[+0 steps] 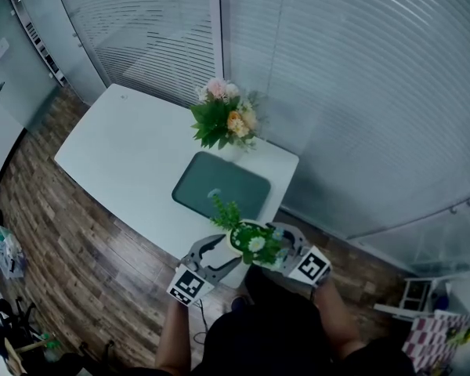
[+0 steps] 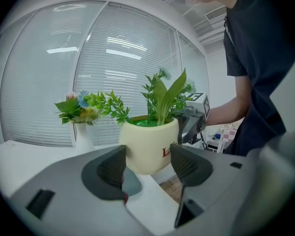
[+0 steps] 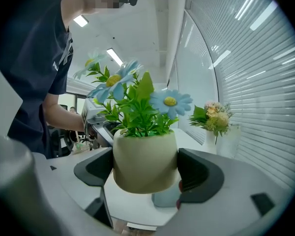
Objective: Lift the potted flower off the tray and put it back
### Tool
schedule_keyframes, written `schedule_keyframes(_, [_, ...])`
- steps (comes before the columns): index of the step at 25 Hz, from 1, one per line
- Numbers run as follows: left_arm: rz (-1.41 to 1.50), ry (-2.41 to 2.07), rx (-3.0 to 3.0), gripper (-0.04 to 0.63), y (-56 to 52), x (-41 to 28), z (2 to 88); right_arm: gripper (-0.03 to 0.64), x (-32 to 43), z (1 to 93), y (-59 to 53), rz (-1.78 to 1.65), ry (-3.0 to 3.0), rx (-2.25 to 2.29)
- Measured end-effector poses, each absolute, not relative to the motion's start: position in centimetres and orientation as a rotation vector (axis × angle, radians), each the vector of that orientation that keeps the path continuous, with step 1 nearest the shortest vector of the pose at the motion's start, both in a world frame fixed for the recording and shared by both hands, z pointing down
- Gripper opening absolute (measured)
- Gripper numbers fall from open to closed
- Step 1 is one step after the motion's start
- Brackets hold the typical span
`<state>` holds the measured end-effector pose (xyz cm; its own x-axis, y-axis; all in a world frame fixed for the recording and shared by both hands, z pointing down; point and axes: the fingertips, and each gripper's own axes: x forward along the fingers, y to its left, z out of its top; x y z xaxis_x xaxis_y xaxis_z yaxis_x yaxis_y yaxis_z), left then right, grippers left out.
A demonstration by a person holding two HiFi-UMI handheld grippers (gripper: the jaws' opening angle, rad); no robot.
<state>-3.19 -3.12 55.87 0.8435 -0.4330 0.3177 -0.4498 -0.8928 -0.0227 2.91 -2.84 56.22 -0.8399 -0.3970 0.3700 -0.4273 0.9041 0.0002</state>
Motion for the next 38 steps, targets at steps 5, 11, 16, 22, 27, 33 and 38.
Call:
schedule_keyframes(5, [0.52,-0.674,2.957,0.284,-5.4,-2.3,57.0,0.403,3.6,56.9,-5.1,0.095,-2.713,0.629])
schedule_keyframes(11, [0.546,-0.66,2.945,0.284,-7.1,-1.9,57.6,0.403,4.0,57.5,-6.8,0.107,-2.699,0.638])
schedule_keyframes(16, [0.548,-0.647,2.911,0.284,-8.7,-1.8,58.6,0.403,3.9,58.2,-8.5,0.119,-2.701,0.632])
schedule_keyframes(22, [0.548,-0.639,2.883,0.284,-11.1,-1.4,60.1,0.403,4.2,59.4,-10.8,0.12,-2.69,0.637])
schedule_keyframes(27, [0.611,-0.636,2.858,0.285,-12.9,-1.3,61.7,0.403,4.4,61.0,-12.6,0.126,-2.661,0.634])
schedule_keyframes(33, [0.682,-0.645,2.818,0.285,-15.2,-1.2,63.3,0.403,4.4,62.6,-15.0,0.139,-2.673,0.647])
schedule_keyframes(38, [0.681,-0.641,2.785,0.284,-16.8,-1.2,64.8,0.403,4.3,63.9,-16.7,0.169,-2.671,0.633])
